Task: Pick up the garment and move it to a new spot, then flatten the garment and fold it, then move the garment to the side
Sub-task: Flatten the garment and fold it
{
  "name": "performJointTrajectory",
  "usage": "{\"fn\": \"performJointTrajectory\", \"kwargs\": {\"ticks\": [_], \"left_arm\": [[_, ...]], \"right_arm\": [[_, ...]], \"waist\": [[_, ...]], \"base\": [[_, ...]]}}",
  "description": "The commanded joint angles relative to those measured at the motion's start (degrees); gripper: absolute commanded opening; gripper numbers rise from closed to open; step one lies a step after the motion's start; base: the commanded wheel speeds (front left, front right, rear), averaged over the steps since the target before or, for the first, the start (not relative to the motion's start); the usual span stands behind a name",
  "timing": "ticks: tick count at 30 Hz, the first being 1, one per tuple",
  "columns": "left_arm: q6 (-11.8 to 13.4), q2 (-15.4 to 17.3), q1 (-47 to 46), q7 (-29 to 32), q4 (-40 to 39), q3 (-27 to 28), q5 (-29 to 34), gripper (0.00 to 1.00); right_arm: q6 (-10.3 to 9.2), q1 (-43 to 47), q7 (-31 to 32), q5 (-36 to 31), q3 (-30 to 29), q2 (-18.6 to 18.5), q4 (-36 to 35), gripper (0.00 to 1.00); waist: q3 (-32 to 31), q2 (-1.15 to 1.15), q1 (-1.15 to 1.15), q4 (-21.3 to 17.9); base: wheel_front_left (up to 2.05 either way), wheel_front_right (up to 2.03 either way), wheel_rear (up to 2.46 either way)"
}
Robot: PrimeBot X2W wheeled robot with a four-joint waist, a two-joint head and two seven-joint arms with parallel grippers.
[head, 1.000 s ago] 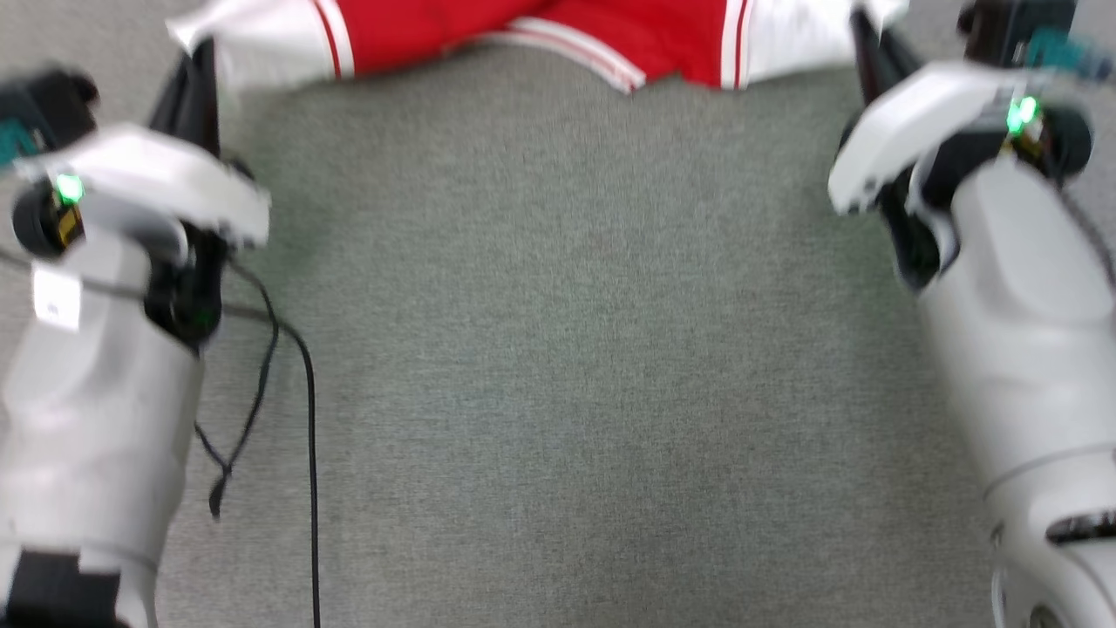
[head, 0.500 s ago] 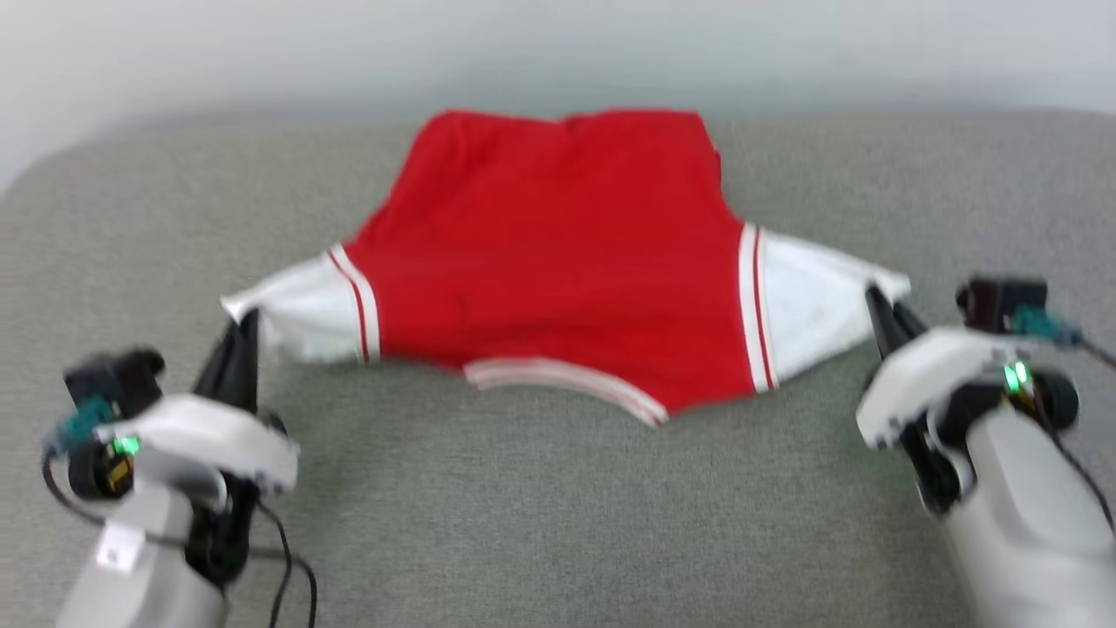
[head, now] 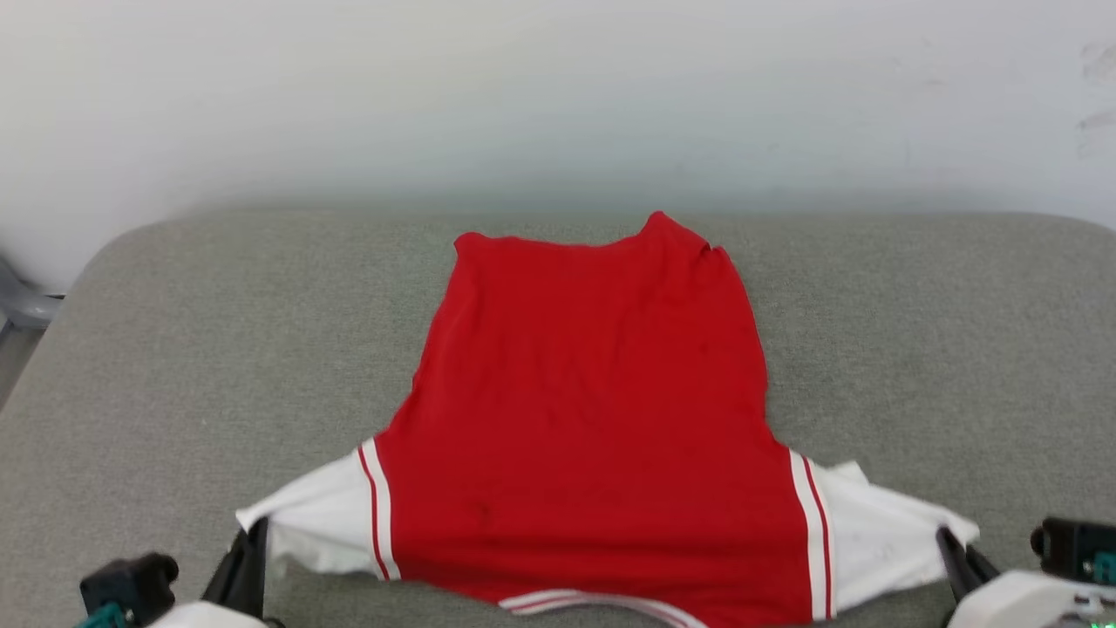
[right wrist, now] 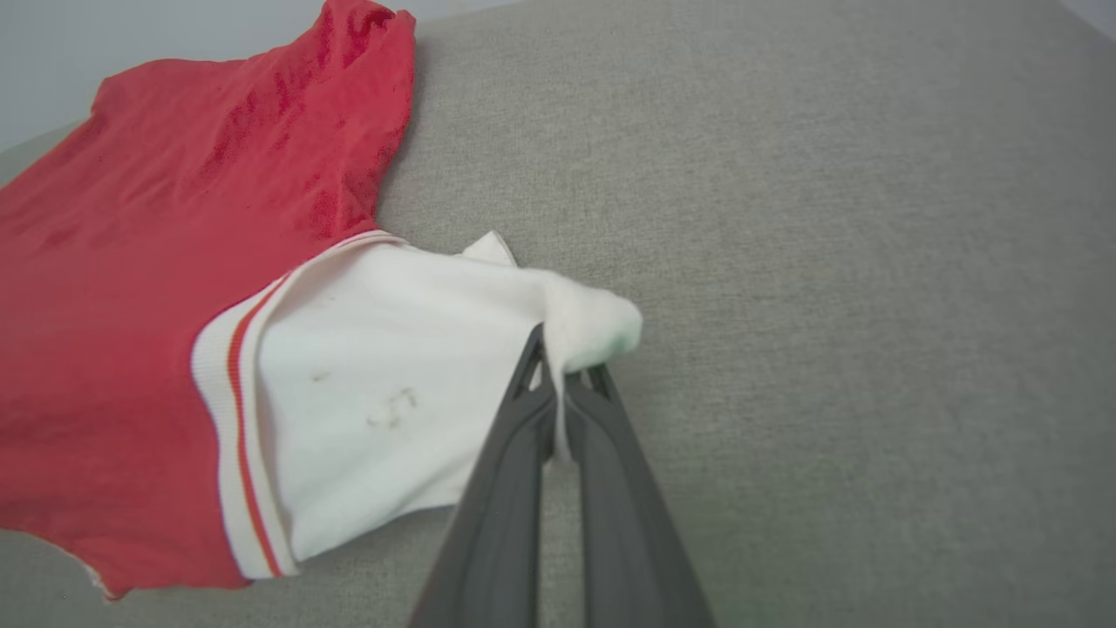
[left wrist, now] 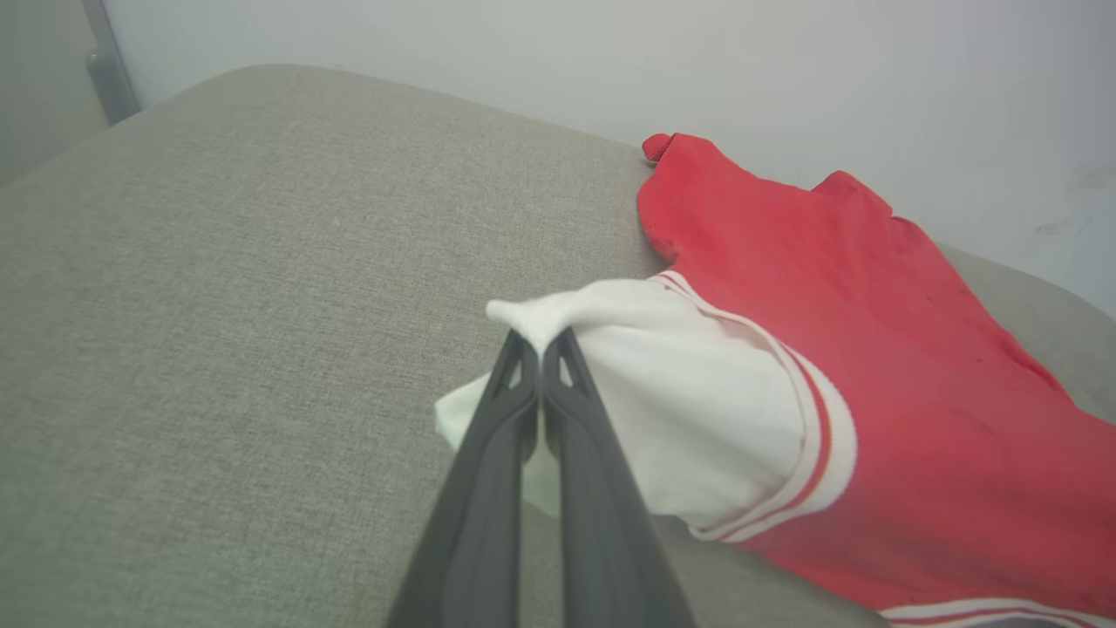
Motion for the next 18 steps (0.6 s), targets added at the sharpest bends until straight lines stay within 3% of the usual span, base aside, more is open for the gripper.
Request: {"fn": "performJointTrajectory", "kwargs": {"ticks": [1,6,9,10,11,12,18], "left_arm": [[0.80,0.03,1.91,0.41,-1.43,0.37,-0.54,0.00],[2.60,-0.15,7.69,2.11,-5.17,-0.06,-1.15,0.00],[3.06,0.03,8.99,2.51,-6.47,-0.52,-0.77,0.00],[3.04,-0.07,9.15,2.63,-6.80,-0.68,-0.71,0.00],[3.07,-0.15,9.02,2.68,-7.22,-0.87,-0.62,0.00],[3.04,-0.26,8.58,2.76,-7.49,-1.21,-0.51,0.00],[2.22,-0.69,5.46,2.54,-8.88,-3.13,0.75,0.00]], "right_arm": [[-0.09,2.89,1.65,-0.70,-1.02,0.60,-3.04,0.00],[-0.10,12.35,7.40,-2.00,-3.13,2.31,-11.47,0.00],[-0.10,15.59,9.86,-1.45,-3.67,2.65,-13.10,0.00],[-0.09,15.91,10.08,-0.53,-3.21,2.71,-13.23,0.24],[-0.09,16.00,9.89,0.21,-2.86,2.72,-13.18,0.86],[-0.09,15.84,9.59,1.01,-2.48,2.73,-12.97,1.00],[-0.07,8.72,0.16,0.57,-2.80,2.73,-13.83,1.00]], "waist": [[-0.51,-0.01,0.02,0.28],[-0.93,-0.01,0.02,0.84],[-0.70,-0.01,0.02,1.03],[-0.56,-0.01,0.02,1.11],[-0.38,-0.01,0.02,1.26],[-0.20,-0.01,0.02,1.49],[1.08,-0.01,0.02,3.09]], "base": [[0.00,0.00,0.00],[0.00,0.00,0.00],[0.00,0.00,0.00],[0.00,0.00,0.00],[0.00,0.00,0.00],[0.00,0.00,0.00],[0.00,0.00,0.00]]}}
